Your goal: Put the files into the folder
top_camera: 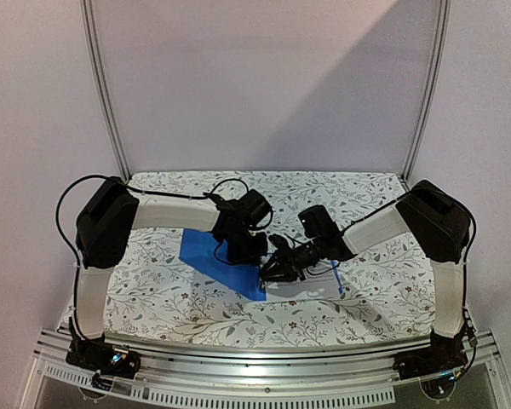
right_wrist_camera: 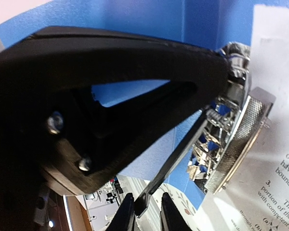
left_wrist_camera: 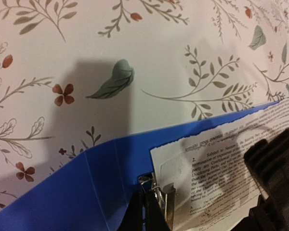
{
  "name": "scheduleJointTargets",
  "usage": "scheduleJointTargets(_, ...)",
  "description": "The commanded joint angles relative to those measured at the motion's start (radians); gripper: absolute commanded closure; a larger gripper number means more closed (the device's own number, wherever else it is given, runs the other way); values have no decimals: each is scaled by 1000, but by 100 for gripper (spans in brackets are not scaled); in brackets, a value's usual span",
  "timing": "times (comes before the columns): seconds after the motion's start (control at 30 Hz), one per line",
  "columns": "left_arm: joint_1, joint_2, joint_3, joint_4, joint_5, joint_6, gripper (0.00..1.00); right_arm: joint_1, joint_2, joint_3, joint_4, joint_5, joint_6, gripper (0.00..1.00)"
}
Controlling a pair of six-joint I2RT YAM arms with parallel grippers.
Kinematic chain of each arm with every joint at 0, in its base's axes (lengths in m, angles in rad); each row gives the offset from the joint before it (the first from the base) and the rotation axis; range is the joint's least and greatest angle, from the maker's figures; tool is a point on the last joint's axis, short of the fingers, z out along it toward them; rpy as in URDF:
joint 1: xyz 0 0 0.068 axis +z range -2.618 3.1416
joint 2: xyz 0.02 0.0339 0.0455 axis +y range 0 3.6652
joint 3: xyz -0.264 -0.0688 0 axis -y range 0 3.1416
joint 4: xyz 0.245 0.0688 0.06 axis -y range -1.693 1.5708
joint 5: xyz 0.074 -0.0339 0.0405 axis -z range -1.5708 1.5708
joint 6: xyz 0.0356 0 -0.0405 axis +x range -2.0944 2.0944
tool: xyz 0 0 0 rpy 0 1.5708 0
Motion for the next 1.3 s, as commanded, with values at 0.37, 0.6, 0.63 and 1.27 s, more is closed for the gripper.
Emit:
scheduleJointTargets(0.37, 5, 27, -49, 1, 39, -24, 100, 8, -24, 51, 42, 1, 64, 72)
scheduleJointTargets(0.6, 4, -14, -106, 54, 95, -114, 100, -1, -68, 15, 5, 30, 40, 70)
scheduleJointTargets(0.63, 4, -28, -131, 81, 103, -141, 100, -4, -76, 8, 5, 34, 38, 69)
scheduleJointTargets(1.27, 5, -71, -224, 179, 105, -236, 100, -17, -111, -40, -83, 42, 5, 74)
